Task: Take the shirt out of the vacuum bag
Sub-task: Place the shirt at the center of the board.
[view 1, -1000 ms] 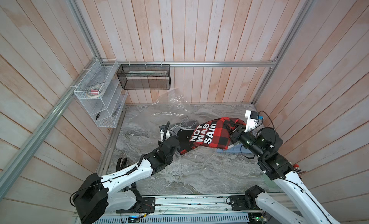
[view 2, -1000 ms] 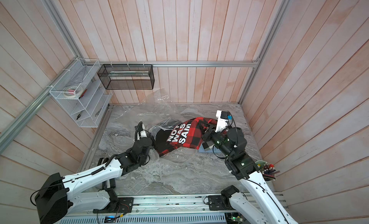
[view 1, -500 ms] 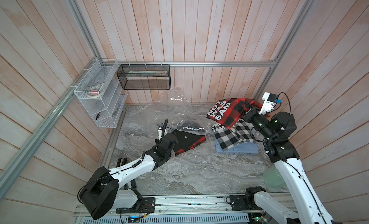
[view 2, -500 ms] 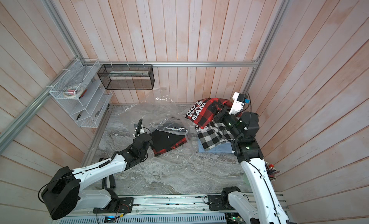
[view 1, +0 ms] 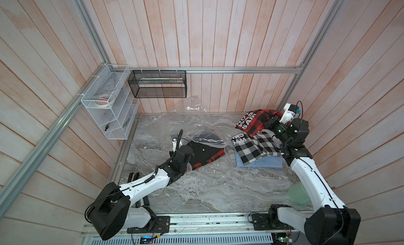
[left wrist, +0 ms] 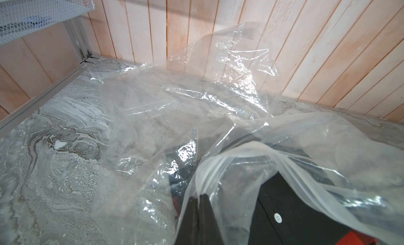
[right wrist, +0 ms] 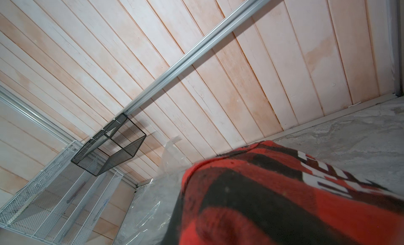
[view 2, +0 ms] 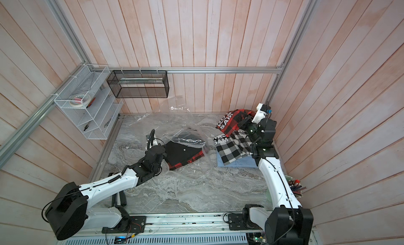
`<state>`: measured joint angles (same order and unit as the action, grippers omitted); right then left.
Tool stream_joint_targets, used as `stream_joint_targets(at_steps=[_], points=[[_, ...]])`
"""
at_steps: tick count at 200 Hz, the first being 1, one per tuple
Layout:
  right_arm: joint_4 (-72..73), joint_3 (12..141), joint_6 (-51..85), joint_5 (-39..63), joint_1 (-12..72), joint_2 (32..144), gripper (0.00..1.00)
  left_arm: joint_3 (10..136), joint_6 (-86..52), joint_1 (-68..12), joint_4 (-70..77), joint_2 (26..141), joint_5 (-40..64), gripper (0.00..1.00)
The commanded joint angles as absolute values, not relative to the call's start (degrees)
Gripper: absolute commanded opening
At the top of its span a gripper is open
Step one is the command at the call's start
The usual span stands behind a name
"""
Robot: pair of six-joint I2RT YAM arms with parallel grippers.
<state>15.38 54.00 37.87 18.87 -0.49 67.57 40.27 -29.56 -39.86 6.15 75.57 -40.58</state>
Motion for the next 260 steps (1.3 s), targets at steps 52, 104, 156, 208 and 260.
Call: stream_joint_targets(at_steps=[52, 104, 156, 208, 260], points=[[34.53, 40.98, 37.35, 13.01, -1.05, 71.94, 0.00, 38.73, -31.39, -39.46, 7.91, 75.94, -39.45, 0.00], [37.00, 43.63, 36.17, 12.15, -1.23, 74.06, 0.00, 38.80, -31.41, -39.37, 8.61, 76.07, -39.29, 0.00], [38.34, 42.09, 34.96, 10.10, -1.14, 77.04, 0.00, 37.79, -33.05, -39.37, 7.99, 75.27, -38.76, 0.00], [47.14, 26.03, 40.50, 5.19, -0.43, 78.91, 0.00, 36.88, -34.17, -39.37, 7.63, 75.58, -37.95, 0.00], [47.50, 13.36, 46.19, -0.82, 0.42, 72.53, 0.00, 36.75, -33.95, -39.38, 7.39, 74.38, -37.48, 0.00]])
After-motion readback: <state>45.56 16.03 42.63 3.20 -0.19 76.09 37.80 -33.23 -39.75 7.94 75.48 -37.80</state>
